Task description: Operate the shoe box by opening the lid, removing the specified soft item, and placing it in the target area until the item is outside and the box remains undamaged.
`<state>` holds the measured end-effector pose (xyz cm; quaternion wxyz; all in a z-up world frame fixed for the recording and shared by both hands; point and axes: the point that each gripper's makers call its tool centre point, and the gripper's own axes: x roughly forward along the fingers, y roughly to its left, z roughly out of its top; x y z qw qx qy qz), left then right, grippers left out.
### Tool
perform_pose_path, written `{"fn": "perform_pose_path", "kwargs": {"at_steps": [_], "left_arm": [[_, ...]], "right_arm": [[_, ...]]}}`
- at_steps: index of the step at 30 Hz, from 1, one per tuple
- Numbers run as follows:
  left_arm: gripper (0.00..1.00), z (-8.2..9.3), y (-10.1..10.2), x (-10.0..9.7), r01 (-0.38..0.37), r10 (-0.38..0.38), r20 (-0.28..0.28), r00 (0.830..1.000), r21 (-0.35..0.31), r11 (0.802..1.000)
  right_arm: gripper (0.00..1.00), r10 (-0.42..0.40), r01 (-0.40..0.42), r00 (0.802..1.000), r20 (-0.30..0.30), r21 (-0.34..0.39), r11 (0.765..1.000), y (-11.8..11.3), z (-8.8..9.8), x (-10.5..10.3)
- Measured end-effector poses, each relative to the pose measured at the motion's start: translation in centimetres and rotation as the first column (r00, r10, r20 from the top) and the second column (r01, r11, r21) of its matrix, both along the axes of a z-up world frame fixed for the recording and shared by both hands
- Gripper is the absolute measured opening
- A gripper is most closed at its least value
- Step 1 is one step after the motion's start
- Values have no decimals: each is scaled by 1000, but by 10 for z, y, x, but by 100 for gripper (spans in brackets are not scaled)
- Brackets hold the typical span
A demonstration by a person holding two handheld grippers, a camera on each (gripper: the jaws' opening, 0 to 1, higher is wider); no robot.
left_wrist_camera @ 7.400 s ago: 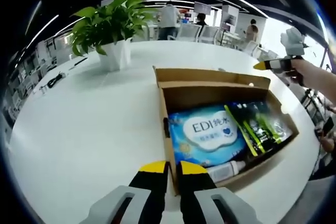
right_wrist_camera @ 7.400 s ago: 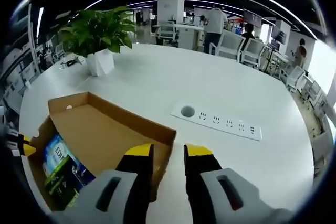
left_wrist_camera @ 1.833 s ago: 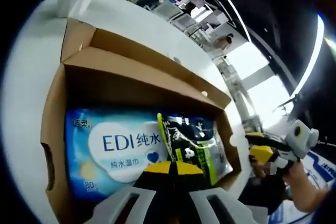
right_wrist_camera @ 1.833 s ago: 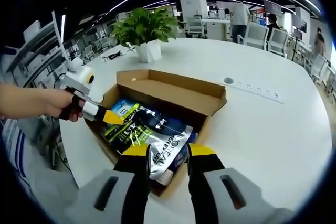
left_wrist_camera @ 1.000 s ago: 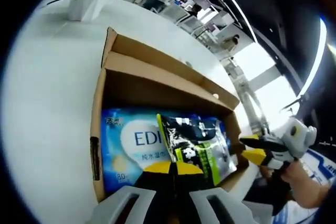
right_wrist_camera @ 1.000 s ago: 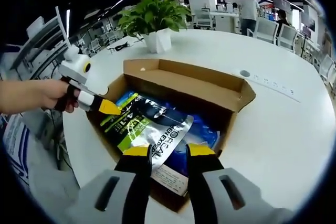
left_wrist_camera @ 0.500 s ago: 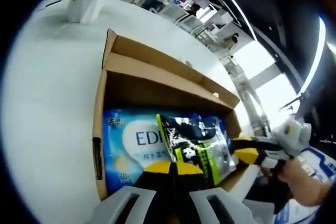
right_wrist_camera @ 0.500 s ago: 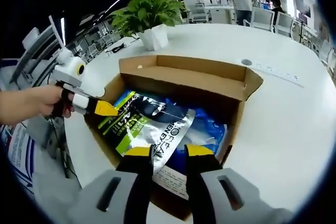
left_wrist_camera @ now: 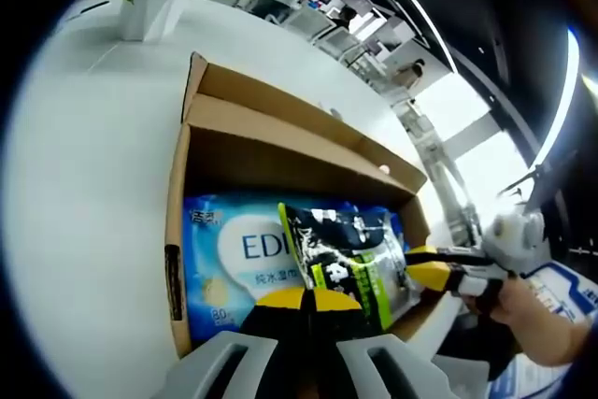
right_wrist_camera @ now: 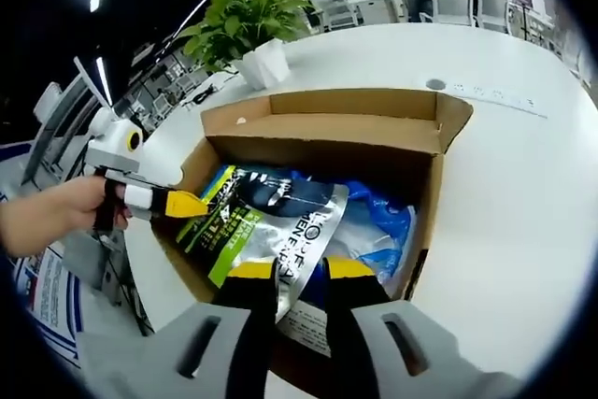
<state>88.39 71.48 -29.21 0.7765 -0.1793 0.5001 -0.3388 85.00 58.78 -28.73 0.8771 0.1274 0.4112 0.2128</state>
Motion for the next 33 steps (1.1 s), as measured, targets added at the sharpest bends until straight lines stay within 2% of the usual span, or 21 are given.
{"fn": "perform_pose_path", "kwargs": {"at_steps": [7,11,33], "left_arm": [[0,0,0,-1,0,0,3,1000,8,1000],[0,-1,0,-1,2,-2,6,1000,16,1000],[0,-1,1,2,-3,3,13,1000,19,1000]], "right_arm": [[10,-25,25,1000,-3,10,1000,-3,-2,5],[3,-58,58,998,-7,20,998,-8,-3,8],[0,-106,106,994,-11,34,994,-11,-2,8]]}}
